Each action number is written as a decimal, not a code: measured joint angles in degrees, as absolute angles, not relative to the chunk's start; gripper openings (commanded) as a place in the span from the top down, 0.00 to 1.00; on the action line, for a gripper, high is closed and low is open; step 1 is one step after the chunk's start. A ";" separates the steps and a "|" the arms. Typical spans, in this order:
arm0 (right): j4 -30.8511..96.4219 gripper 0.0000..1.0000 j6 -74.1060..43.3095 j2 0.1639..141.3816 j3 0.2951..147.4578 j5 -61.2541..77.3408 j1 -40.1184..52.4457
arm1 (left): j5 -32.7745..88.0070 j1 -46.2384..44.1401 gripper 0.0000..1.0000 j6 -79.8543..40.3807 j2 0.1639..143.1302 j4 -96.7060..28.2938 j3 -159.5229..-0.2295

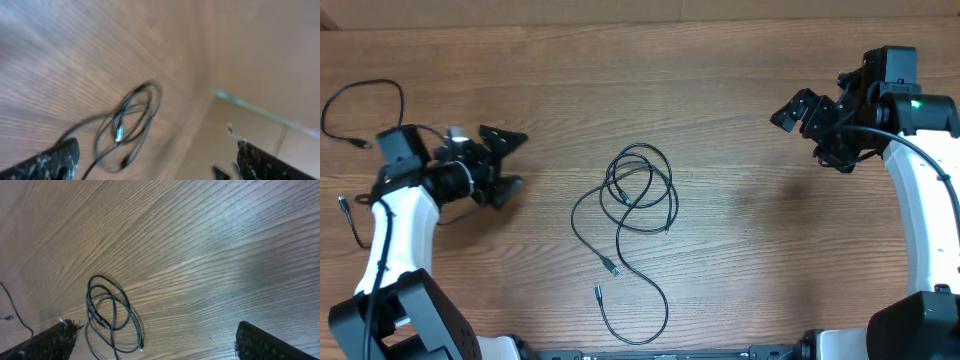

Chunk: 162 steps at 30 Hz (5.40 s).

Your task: Untangle cables

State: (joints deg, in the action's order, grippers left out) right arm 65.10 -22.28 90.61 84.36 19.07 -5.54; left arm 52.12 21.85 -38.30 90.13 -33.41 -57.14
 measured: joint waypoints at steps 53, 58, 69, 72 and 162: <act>65.12 0.00 -22.28 90.61 84.36 19.07 -5.54 | 2.02 -29.17 0.00 -23.88 106.94 -69.14 -92.16; 65.12 0.00 -22.31 90.61 84.36 19.05 -5.54 | 1.89 -30.17 0.00 -23.57 110.54 -70.02 -94.43; 65.14 0.00 -22.31 90.61 84.36 19.07 -5.52 | 3.55 -31.55 0.01 -25.02 117.60 -71.77 -94.50; 65.14 0.00 -22.26 90.61 84.36 19.07 -5.52 | 3.84 -31.53 0.01 -25.17 119.55 -70.04 -94.50; 65.19 0.00 -22.26 90.61 84.36 19.07 -5.52 | 14.72 -25.28 0.96 -36.67 121.32 -59.96 -91.31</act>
State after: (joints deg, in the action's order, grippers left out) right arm 65.19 -22.26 90.61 84.36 19.07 -5.52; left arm 14.72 -25.28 -36.67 121.32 -59.96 -91.31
